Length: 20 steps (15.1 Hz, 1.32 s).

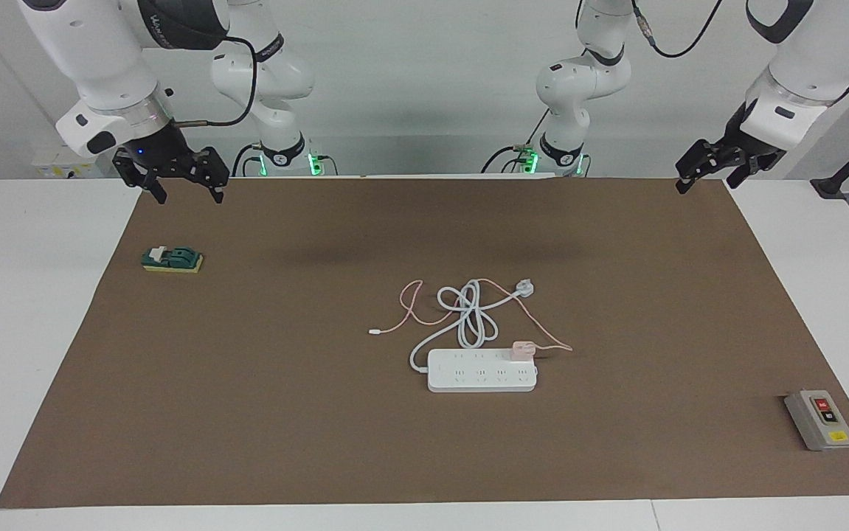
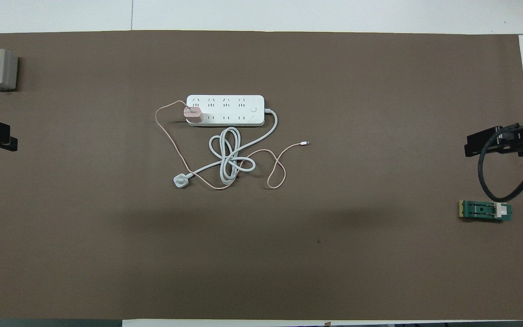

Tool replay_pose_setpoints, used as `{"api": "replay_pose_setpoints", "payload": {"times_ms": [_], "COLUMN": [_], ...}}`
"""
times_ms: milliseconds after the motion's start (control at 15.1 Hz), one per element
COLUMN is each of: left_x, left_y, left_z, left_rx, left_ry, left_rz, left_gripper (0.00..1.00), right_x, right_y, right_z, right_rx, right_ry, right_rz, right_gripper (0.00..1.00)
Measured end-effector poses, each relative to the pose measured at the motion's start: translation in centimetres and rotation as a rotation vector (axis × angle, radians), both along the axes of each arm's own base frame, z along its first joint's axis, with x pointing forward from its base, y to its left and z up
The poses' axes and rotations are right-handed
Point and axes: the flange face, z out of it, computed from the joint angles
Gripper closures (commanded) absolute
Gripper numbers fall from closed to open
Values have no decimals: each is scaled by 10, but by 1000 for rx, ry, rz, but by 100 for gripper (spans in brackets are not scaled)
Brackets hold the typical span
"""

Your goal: Plug charger into power strip

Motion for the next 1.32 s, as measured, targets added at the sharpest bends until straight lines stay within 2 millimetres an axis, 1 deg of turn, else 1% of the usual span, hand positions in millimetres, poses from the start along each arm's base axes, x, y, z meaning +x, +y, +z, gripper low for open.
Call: {"api": "replay_pose_setpoints", "payload": {"times_ms": [264,528,858,1188,1320], "left_x": [-5,1,1,2,2], "left_y": [-12,-11,-14,-10,-14], "left_z": [-2,-11,-11,-12,-11], "left_rx": [2,0,0,-1,-1], "left_ry": [-10,8,8,9,8], "left_rz": [-27,-29,-33,-26,-35], "left_gripper": [0,0,0,0,0], "right_x": [0,0,0,0,0], "right_y": [0,0,0,0,0], "right_z": [0,0,0,0,0], "right_rx": [0,0,0,0,0], "right_ry": [0,0,0,0,0], "right_rz": [0,0,0,-1,-1], "right_gripper": [0,0,0,0,0]}}
